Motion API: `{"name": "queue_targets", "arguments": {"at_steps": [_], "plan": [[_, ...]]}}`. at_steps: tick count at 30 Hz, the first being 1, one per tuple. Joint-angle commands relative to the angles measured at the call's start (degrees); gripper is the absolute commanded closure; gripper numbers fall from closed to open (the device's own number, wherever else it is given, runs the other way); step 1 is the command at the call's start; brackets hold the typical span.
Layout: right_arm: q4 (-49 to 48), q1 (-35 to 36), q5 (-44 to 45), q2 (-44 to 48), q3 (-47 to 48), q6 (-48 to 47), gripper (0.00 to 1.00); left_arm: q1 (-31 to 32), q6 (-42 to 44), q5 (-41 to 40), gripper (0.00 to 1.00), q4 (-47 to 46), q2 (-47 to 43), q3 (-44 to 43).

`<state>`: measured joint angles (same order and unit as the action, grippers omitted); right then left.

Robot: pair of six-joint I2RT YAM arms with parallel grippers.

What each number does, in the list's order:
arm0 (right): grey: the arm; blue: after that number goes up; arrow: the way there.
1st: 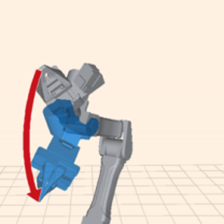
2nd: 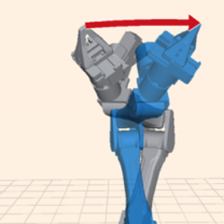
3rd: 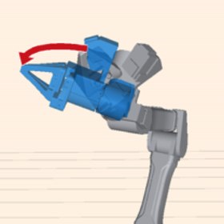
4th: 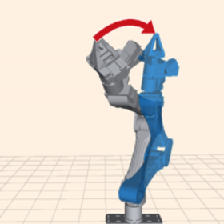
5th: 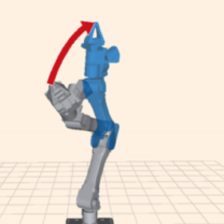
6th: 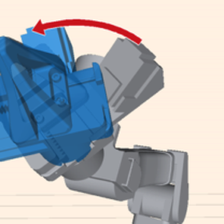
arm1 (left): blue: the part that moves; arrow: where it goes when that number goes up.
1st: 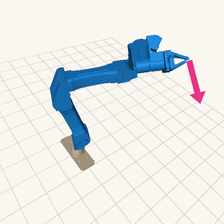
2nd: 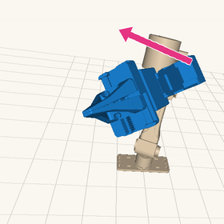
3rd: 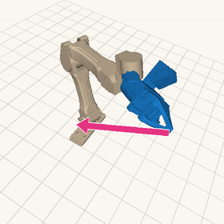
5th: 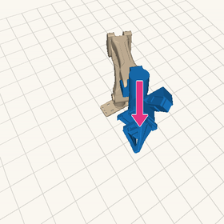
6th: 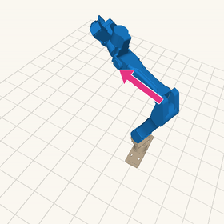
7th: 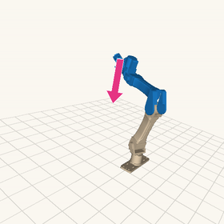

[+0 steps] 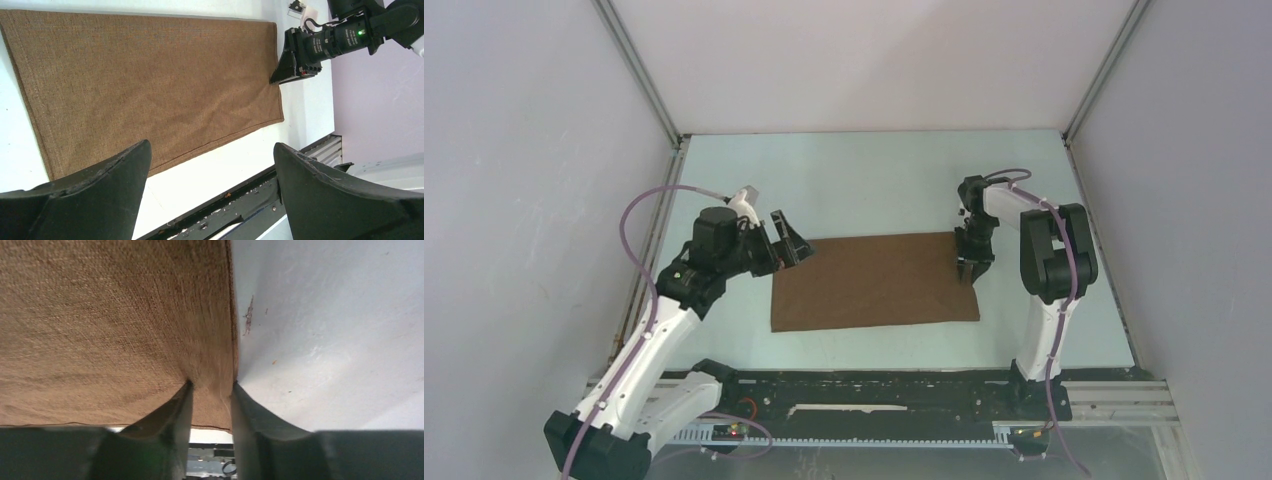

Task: Fold the napkin into a case and place the utensils inside
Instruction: Pick up the rectangle-folded napkin from the center of the board, then fold the rectangle-folded napkin at the center of the board.

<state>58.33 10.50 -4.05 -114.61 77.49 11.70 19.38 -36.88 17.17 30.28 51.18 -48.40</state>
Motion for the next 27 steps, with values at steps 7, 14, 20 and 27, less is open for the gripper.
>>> {"name": "queue_targets", "arguments": {"at_steps": [7, 14, 20, 27], "plan": [[-6.6, 0.7, 3.1, -1.1, -1.1, -1.5, 1.00, 0.1, -0.1, 0.5, 0.00, 2.1, -1.7, -3.3], [-2.6, -2.7, 22.4, 5.0, -1.6, 1.9, 1.00, 0.1, -1.0, 1.4, 0.00, 1.4, 0.1, -4.2], [-1.5, -5.9, 29.1, 7.4, -1.1, 0.6, 1.00, 0.2, -0.4, 2.3, 0.00, 1.3, 0.9, -4.8], [0.2, -1.1, 30.5, 7.5, -0.5, 0.2, 1.00, 0.2, -0.1, 1.1, 0.00, 1.6, -1.1, -3.2]]}}
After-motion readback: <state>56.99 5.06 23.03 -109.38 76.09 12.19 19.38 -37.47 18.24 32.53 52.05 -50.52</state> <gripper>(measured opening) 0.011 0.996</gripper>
